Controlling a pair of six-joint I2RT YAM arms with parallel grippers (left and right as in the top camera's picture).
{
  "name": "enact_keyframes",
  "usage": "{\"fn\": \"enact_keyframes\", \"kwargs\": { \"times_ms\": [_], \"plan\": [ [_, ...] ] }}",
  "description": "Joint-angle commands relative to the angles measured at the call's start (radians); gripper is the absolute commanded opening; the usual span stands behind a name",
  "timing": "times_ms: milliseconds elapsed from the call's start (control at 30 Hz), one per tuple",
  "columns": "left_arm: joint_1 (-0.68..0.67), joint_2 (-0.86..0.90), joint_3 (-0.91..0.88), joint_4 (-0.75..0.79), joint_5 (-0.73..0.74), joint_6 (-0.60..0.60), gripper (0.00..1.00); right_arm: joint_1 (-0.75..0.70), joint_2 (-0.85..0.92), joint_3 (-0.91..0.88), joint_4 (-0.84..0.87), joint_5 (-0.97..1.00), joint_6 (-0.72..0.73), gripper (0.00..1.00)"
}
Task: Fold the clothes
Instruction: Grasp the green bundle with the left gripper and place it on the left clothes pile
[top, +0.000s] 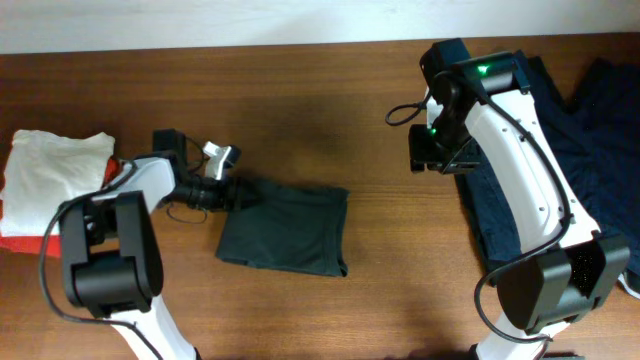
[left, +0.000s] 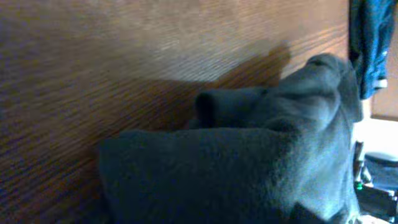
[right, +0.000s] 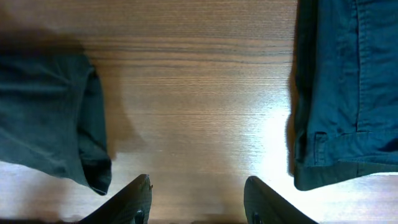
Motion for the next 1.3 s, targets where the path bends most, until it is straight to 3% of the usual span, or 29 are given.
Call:
{"fn": "enact_keyframes", "kwargs": {
  "times_ms": [0, 33, 167, 533, 733, 967, 1000, 1067, 1167, 1267],
  "plan": [
    [0.005, 0.032, 0.008, -0.006, -0.045, 0.004, 0.06, -0.003, -0.002, 0.006, -0.01, 0.038, 0.0, 0.52],
    [0.016, 0.028, 0.033, -0.021, -0.054, -0.009, 0.01, -0.003, -0.002, 0.006, -0.01, 0.04, 0.0, 0.52],
    [0.076, -0.006, 0.167, -0.111, -0.089, -0.03, 0.01, -0.003, -0.002, 0.006, -0.009, 0.055, 0.0, 0.52],
    [0.268, -0.122, 0.696, -0.283, -0.65, -0.174, 0.01, -0.003, -0.002, 0.006, -0.006, 0.055, 0.0, 0.52],
    [0.409, -0.12, 0.75, -0.279, -0.792, -0.197, 0.03, -0.003, -0.002, 0.006, -0.008, 0.054, 0.0, 0.52],
    [0.557, -0.12, 0.75, -0.273, -0.803, -0.202, 0.07, -0.003, -0.002, 0.007, -0.017, 0.054, 0.0, 0.52],
    [0.57, -0.12, 0.75, -0.273, -0.803, -0.205, 0.12, -0.003, -0.002, 0.006, -0.017, 0.054, 0.0, 0.51],
    [0.594, -0.12, 0.75, -0.272, -0.803, -0.205, 0.39, -0.003, -0.002, 0.007, -0.018, 0.054, 0.0, 0.52],
    [0.619, -0.12, 0.75, -0.272, -0.807, -0.204, 0.47, -0.003, -0.002, 0.006, -0.027, 0.055, -0.001, 0.51],
    [0.645, -0.12, 0.75, -0.273, -0.807, -0.218, 0.62, -0.003, -0.002, 0.007, -0.029, 0.055, -0.001, 0.51]
  ]
}}
